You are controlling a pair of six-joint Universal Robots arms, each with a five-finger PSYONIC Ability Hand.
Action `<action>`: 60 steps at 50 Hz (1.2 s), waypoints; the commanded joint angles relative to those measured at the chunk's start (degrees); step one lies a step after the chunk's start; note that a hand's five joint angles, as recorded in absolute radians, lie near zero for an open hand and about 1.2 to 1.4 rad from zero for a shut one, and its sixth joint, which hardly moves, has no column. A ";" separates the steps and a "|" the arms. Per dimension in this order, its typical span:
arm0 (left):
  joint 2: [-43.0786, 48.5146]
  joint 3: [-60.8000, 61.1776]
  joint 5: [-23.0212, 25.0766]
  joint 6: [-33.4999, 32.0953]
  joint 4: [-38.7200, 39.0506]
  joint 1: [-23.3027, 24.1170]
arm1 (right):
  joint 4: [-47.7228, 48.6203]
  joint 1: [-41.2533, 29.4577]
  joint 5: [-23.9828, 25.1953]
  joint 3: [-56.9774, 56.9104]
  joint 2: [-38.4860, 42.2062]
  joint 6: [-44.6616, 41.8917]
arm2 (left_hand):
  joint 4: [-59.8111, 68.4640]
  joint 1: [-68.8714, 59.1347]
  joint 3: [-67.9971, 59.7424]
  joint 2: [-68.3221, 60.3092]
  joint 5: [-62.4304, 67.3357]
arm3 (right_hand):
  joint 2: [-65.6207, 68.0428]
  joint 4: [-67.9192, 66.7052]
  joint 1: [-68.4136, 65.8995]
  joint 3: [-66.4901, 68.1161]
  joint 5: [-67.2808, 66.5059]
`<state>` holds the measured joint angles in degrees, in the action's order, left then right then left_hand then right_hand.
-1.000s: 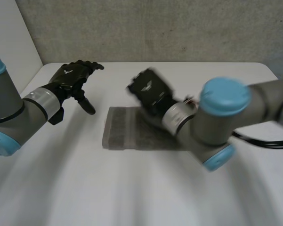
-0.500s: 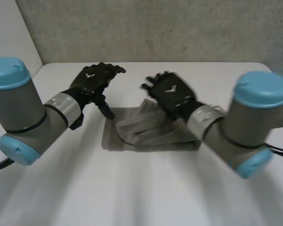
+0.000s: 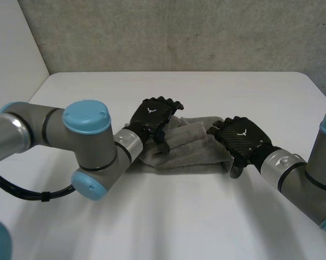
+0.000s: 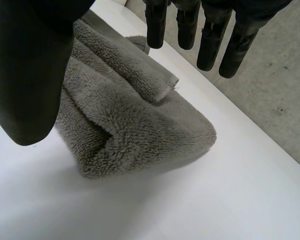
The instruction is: Fold the towel.
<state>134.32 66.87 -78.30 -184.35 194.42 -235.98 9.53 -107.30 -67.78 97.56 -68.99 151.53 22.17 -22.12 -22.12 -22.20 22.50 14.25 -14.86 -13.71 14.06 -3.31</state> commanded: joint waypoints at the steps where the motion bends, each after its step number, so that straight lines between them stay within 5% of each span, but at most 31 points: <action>1: 3.66 -4.20 -1.77 -0.13 0.35 0.00 | 0.93 -0.71 -0.07 0.35 1.48 -0.09 | 0.82 -0.87 -0.87 -0.79 -9.50 | 0.04 0.57 -0.58 0.23 -0.97; 5: 5.69 -6.93 -3.88 -0.13 0.35 -0.35 | 0.93 -0.63 0.01 0.35 1.66 -0.09 | 4.69 -4.74 -4.75 -4.67 -5.63 | 1.39 -0.78 -1.93 1.57 -2.32; 8: 7.62 -9.31 -9.86 -0.57 0.35 -0.62 | 0.93 -0.63 0.01 0.35 1.75 -0.09 | 5.87 -5.92 -5.93 -5.84 -4.45 | 2.90 -2.29 -3.44 3.09 -3.83; 13: 6.93 -6.16 -14.51 -10.21 0.35 -2.81 | 1.02 -0.63 -0.07 0.35 1.66 -0.09 | 5.87 -5.92 -5.93 -5.84 -4.45 | 4.08 -3.47 -4.62 4.26 -5.01; 24: -5.29 8.17 -13.72 -9.98 1.40 -4.22 | 2.07 -0.63 -0.25 -0.44 2.45 -0.18 | 5.70 -5.75 -5.76 -5.67 -4.62 | 8.12 -7.50 -8.66 8.30 -9.05; 38: -9.70 13.46 -13.28 -9.71 1.58 -3.43 | 2.07 -0.71 -0.69 -0.35 3.77 -1.50 | 5.70 -5.75 -5.76 -5.67 -4.62 | 8.79 -8.18 -9.33 8.97 -9.72; 44: -11.45 15.83 -8.89 -10.59 1.31 -3.34 | 2.34 -0.19 -0.60 -0.53 3.86 -1.50 | 6.54 -6.59 -6.60 -6.52 -3.78 | 11.82 -11.20 -12.36 12.00 -12.75; 48: -12.16 17.93 -3.63 -15.23 0.96 -3.26 | 2.86 0.16 -0.78 -0.62 4.03 -1.58 | 7.89 -7.94 -7.94 -7.86 -2.43 | 17.51 -16.90 -18.06 17.70 -18.45; 54: -11.89 19.43 -3.18 -24.72 0.79 -3.34 | 4.44 0.17 -1.48 -1.23 5.87 -1.76 | 7.72 -7.77 -7.78 -7.69 -2.60 | 25.43 -24.81 -25.97 25.61 -26.36; 60: -12.07 20.92 -3.18 -25.01 0.87 -3.87 | 5.15 0.08 -2.80 -3.25 9.47 -1.76 | 7.55 -7.60 -7.61 -7.52 -2.77 | 33.01 -32.40 -33.55 33.19 -33.94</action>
<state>122.26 86.32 -81.15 -207.38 195.21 -239.35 13.78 -107.13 -69.23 96.22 -63.15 149.76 32.71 -33.07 -33.08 -33.18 33.38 43.74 -43.73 -43.73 43.73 -33.56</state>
